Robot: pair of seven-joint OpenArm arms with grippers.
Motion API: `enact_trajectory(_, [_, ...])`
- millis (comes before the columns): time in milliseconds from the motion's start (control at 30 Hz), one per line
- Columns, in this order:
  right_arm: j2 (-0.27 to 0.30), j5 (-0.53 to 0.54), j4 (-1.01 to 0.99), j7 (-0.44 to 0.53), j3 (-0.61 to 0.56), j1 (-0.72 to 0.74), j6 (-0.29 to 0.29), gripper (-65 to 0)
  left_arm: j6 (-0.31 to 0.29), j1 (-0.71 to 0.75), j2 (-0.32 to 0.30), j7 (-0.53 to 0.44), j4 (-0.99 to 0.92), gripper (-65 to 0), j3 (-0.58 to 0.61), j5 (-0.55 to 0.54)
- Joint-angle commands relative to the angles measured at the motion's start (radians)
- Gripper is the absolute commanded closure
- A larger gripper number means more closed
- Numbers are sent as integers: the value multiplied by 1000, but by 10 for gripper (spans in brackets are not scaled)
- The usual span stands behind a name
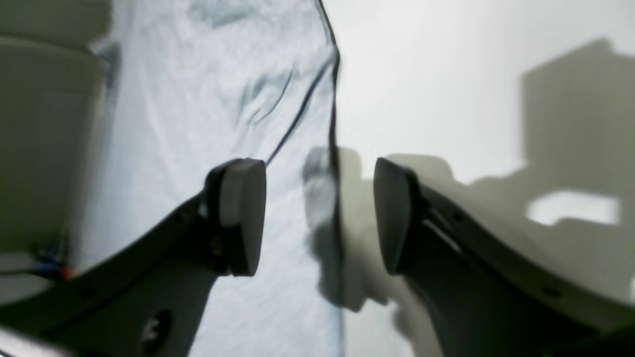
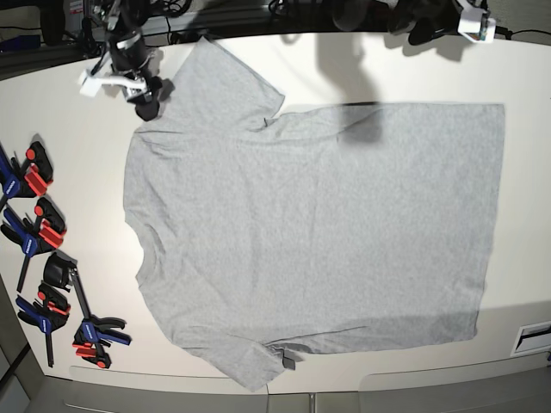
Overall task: Fold the T-shirt properly
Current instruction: 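Lower the right gripper to the shirt's shoulder corner and grasp it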
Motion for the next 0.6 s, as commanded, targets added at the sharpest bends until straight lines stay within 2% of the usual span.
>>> enact_trajectory(0, [11, -24, 12, -25, 4, 12, -19, -329, -10, 14, -6, -16, 16, -222, -5, -16])
enact_trajectory(167, [13, -140, 12, -121, 5, 69, -60, -329, 69, 15, -26, -16, 16, -222, -5, -16])
enact_trajectory(400, [21, -271, 12, -120, 5, 142, -79, -329, 69, 15, -39, -16, 16, -222, -5, 37])
enact_trajectory(467, [41, -299, 10, -115, 5, 163, -79, -329, 69, 15, -39, -17, 16, -222, -5, 36])
enact_trajectory(567, [98, -323, -8, -114, 5, 189, -78, -329, 69, 15, -39, -16, 16, -222, -5, 37])
